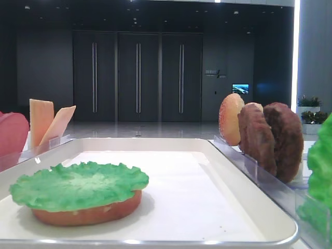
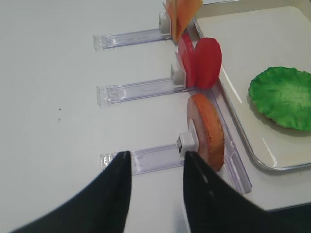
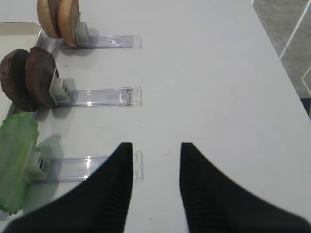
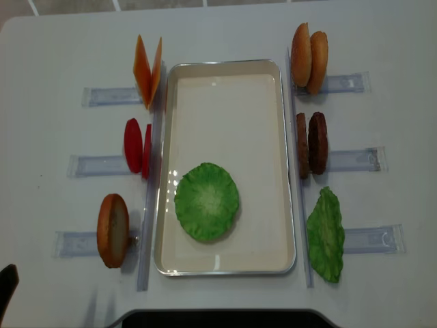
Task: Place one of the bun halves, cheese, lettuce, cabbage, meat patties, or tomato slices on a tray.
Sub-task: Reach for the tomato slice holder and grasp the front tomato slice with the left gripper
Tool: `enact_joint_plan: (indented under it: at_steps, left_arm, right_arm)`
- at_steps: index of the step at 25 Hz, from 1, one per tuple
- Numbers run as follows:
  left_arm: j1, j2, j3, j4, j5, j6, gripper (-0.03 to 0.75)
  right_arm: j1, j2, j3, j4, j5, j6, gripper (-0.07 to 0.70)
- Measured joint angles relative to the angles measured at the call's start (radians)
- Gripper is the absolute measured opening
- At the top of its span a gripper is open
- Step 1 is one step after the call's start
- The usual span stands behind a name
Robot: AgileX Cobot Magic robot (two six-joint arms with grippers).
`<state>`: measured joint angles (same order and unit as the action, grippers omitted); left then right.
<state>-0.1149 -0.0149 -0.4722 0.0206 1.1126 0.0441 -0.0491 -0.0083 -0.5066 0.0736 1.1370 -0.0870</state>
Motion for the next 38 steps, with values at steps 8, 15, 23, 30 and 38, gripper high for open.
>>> enact_joint_plan:
  at_steps: [8,15,23,30,38]
  left_arm:
    - [0.000,0.000,0.000,0.000,0.000,0.000,0.286]
    - [0.000,0.000,0.000,0.000,0.000,0.000,0.286]
    - [0.000,0.000,0.000,0.000,0.000,0.000,0.286]
    - [0.000,0.000,0.000,0.000,0.000,0.000,0.286]
    - [0.000,0.066,-0.069,0.011,0.044,-0.088,0.286]
  right_arm:
    - [0.000,0.000,0.000,0.000,0.000,0.000,0.232]
    - [0.000,0.000,0.000,0.000,0.000,0.000,0.232]
    - [0.000,0.000,0.000,0.000,0.000,0.000,0.232]
    - [0.000,0.000,0.000,0.000,0.000,0.000,0.232]
    - [0.000,0.000,0.000,0.000,0.000,0.000,0.232]
